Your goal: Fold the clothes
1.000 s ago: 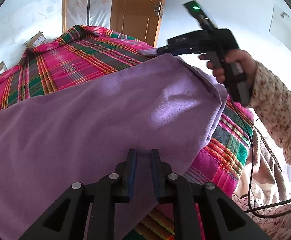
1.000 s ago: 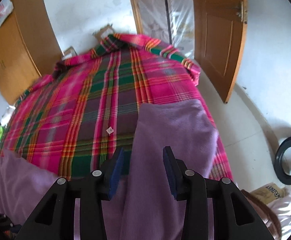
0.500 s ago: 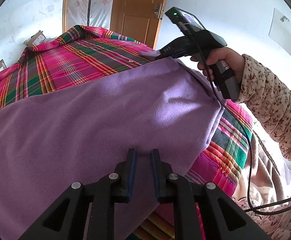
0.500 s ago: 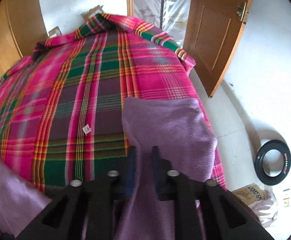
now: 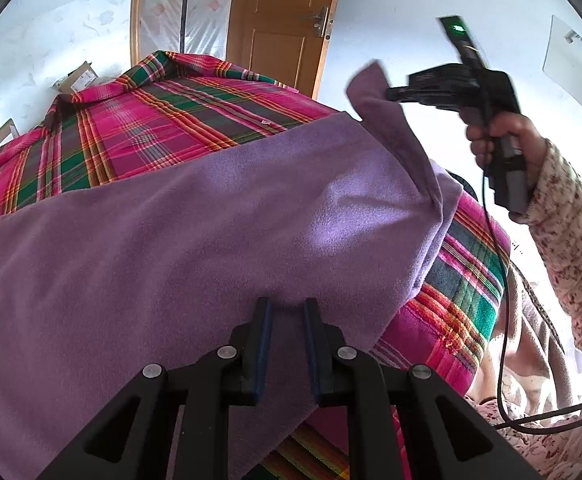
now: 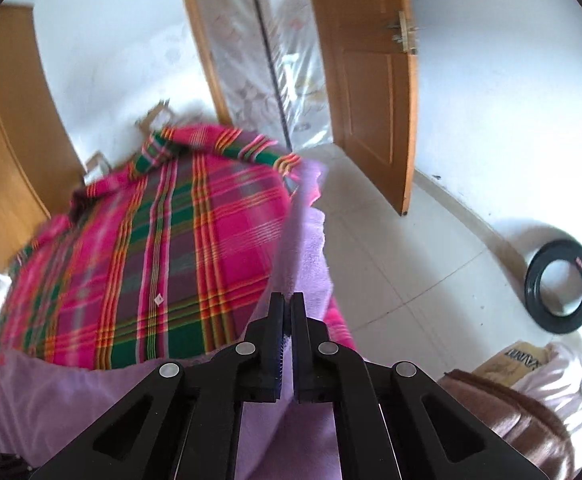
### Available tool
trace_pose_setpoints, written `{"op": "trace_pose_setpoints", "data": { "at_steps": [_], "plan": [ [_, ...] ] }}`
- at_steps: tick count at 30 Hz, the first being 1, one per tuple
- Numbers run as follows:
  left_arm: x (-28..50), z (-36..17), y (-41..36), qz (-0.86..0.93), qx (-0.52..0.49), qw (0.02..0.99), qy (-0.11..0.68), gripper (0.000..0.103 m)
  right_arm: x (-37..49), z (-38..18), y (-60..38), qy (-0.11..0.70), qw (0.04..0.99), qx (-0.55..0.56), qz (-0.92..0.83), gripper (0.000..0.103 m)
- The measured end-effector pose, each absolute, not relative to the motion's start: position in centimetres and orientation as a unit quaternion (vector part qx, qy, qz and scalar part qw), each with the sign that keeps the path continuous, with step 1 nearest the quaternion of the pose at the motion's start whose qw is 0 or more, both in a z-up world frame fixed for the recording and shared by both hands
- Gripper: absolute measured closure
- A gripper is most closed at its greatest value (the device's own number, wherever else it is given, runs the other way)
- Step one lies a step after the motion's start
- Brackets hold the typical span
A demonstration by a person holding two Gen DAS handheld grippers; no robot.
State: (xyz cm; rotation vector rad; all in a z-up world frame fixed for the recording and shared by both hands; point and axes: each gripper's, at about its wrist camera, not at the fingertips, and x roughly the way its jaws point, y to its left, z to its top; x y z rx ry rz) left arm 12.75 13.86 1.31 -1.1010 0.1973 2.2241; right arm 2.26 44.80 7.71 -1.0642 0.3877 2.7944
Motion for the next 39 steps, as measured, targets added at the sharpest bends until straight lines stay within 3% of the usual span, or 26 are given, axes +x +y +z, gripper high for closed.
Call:
{"op": "trace_pose_setpoints", "data": {
  "at_steps": [21,24,28,29,36,38,39],
  "plan": [
    [13.5,1.6,14.9,0.849,-0.421,0.304,0.093,0.087,7.4,3.5,52.3,0.309,0.066,-0.314,0.895,0.1],
    [13.5,1.6,14.9,0.85,-0.421,0.304,0.094,0.087,7.3,2.2,53.1,0.344,0.053,-0.315,0.883,0.096],
    [13.5,1.5,15.0,0.85,-0.421,0.303,0.095,0.087,6.8,0.6,54.0,0.386,0.033,-0.324,0.863,0.074],
    [13.4,1.5,14.9,0.85,-0.422,0.302,0.094,0.087,6.6,0.2,54.1,0.391,0.033,-0.328,0.859,0.074],
    [13.4,1.5,15.2,0.851,-0.422,0.297,0.095,0.087,5.6,-1.6,54.5,0.42,0.028,-0.36,0.833,0.074],
    [13.5,1.5,15.3,0.852,-0.422,0.296,0.096,0.087,5.4,-1.4,54.3,0.407,0.031,-0.363,0.838,0.092],
    [13.6,1.5,15.3,0.852,-0.422,0.295,0.096,0.087,5.4,-1.2,54.0,0.398,0.031,-0.362,0.842,0.095]
  ]
}}
